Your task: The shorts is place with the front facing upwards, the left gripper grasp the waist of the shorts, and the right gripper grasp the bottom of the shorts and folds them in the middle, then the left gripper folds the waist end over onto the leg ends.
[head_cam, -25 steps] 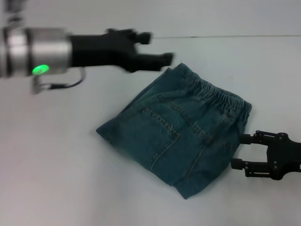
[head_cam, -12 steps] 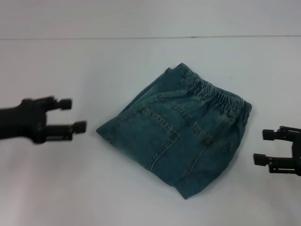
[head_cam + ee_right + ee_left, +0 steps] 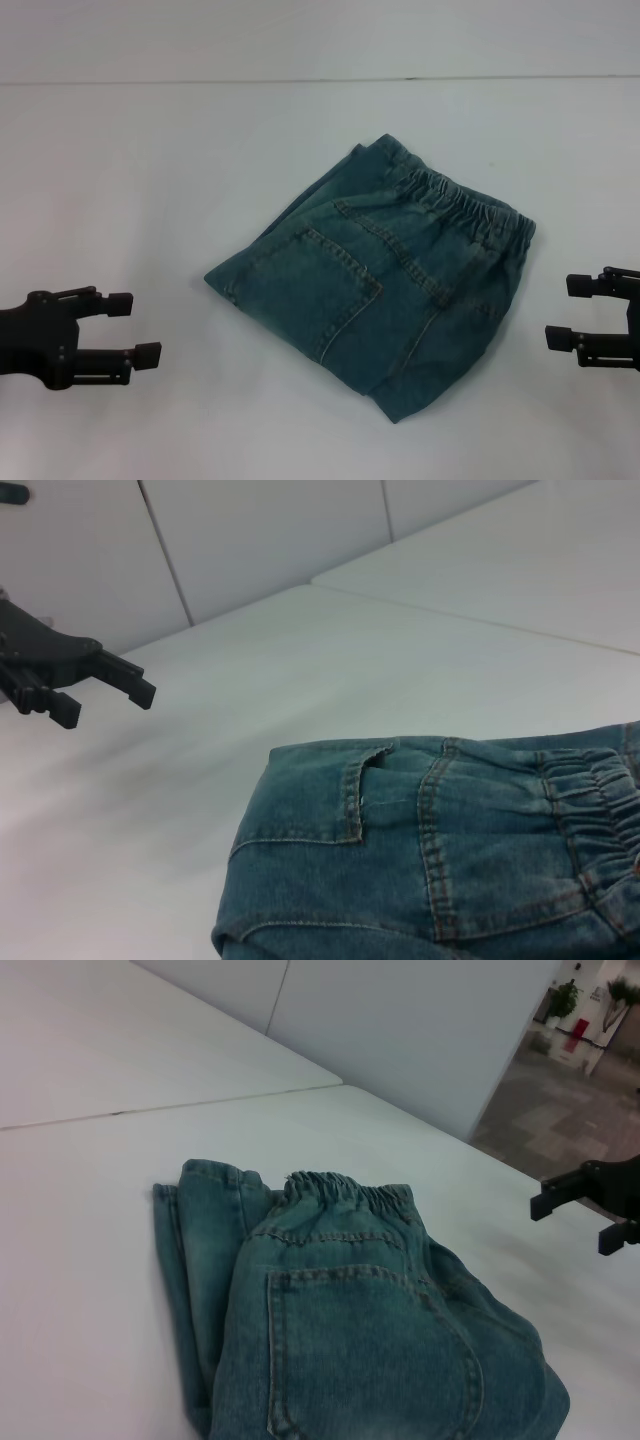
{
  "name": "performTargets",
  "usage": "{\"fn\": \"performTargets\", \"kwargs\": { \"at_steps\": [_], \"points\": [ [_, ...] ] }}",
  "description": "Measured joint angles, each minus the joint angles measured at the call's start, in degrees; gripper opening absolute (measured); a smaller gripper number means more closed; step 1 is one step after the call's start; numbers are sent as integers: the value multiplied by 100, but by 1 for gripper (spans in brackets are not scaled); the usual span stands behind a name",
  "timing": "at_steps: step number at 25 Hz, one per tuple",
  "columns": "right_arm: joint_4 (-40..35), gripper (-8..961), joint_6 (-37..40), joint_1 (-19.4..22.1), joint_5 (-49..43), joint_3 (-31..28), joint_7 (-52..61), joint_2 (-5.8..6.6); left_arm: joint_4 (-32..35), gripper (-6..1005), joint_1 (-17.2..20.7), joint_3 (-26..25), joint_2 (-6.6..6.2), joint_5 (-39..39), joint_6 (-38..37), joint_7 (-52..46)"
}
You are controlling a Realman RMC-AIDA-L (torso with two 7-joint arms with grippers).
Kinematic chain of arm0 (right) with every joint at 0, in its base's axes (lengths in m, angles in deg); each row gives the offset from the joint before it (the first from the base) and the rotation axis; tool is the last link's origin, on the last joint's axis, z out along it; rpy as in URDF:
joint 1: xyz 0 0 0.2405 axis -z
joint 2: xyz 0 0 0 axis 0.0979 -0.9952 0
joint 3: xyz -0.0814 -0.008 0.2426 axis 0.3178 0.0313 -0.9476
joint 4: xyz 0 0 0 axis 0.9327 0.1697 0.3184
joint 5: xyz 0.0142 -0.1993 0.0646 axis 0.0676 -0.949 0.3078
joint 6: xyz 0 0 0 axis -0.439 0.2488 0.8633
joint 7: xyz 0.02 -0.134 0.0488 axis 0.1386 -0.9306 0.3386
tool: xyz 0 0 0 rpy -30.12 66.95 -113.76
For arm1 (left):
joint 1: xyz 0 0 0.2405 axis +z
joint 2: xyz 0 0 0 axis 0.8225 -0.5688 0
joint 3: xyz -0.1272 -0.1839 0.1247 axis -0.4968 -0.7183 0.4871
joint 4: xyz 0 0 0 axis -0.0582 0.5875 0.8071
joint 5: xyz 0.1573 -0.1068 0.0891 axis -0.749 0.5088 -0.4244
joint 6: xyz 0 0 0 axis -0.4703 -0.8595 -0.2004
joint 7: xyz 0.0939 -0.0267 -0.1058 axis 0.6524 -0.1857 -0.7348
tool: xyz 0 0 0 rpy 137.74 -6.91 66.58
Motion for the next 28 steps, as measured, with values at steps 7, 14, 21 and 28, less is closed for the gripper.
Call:
{"fn": "performTargets", "kwargs": {
  "at_steps": [7, 14, 21, 28],
  "points": [
    [75, 852, -107, -77, -5, 65, -105, -15, -60, 909, 2, -12, 56, -1, 45, 77],
    [317, 853, -289, -204, -13, 270, -295, -26, -79, 909, -18, 7, 122, -7, 103, 51],
    [373, 851, -378, -235, 7, 347, -418, -25, -131, 909, 15, 2, 123, -12, 119, 42],
    [433, 851, -381, -282, 11, 343, -453, -25, -131, 909, 25, -1, 122, -14, 123, 53]
  ]
}}
